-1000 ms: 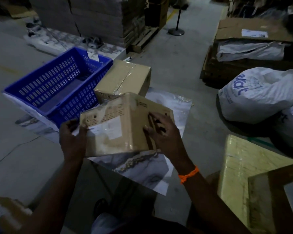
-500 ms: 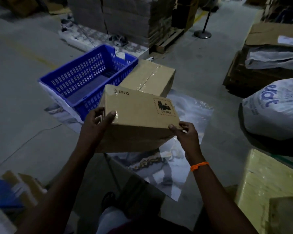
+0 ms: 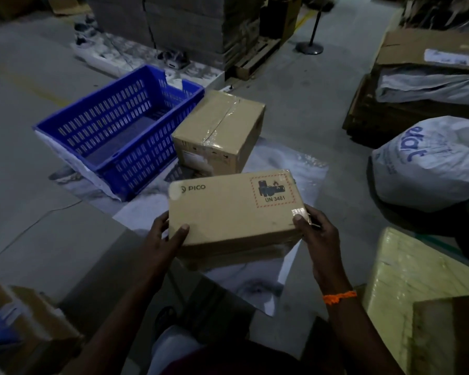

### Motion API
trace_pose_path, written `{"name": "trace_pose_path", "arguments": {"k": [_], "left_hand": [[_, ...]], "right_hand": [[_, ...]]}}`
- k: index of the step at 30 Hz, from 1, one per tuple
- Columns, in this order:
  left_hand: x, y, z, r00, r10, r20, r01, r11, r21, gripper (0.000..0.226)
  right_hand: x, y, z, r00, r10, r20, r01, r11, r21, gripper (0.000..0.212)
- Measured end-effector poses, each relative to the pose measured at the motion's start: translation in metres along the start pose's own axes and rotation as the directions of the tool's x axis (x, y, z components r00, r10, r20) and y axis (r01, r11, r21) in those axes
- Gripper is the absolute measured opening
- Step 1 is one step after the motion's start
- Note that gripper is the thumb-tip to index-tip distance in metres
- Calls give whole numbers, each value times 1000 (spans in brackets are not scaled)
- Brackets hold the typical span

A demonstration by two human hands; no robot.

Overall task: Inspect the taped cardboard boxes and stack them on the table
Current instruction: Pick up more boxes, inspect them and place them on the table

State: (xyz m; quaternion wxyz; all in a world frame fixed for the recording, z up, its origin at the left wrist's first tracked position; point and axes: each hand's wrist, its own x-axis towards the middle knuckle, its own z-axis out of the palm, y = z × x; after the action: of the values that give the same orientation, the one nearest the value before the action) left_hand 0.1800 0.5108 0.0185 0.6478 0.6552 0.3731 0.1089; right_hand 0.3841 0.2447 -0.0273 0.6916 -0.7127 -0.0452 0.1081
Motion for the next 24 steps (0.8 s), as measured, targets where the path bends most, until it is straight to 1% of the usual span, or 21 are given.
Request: {"name": "trace_pose_path", "arguments": {"k": [4, 12, 14, 18, 21, 22, 24], "left_hand": [[3, -5, 5, 1000, -4, 15, 4, 1000, -2, 92], [4, -6, 11, 999, 30, -29, -30, 1000, 1, 70], [1, -7, 13, 999, 33, -37, -33, 999, 3, 72], [4, -3, 8, 1000, 10, -16, -10, 1000, -14, 75], [18, 5, 1, 1000, -9, 18, 8, 1000, 3, 68], [23, 10, -1, 1000, -5, 30, 4, 1000, 22, 65], [34, 22, -2, 998, 8, 54, -12, 998, 66, 58]], "right_hand": [[-6, -5, -3, 1000, -10, -17, 11, 999, 33, 25], [-16, 2, 0, 998, 32, -48, -28, 997, 67, 21], [-18, 1, -2, 999, 29, -36, -27, 998, 54, 21], [-16, -2, -5, 999, 9, -41, -10, 1000, -27, 21], [0, -7, -9, 1000, 12, -18, -14, 991, -134, 17], [10, -9, -11, 1000, 26, 8, -24, 987, -158, 19], [32, -17, -11, 997, 54, 62, -39, 974, -225, 35]]}}
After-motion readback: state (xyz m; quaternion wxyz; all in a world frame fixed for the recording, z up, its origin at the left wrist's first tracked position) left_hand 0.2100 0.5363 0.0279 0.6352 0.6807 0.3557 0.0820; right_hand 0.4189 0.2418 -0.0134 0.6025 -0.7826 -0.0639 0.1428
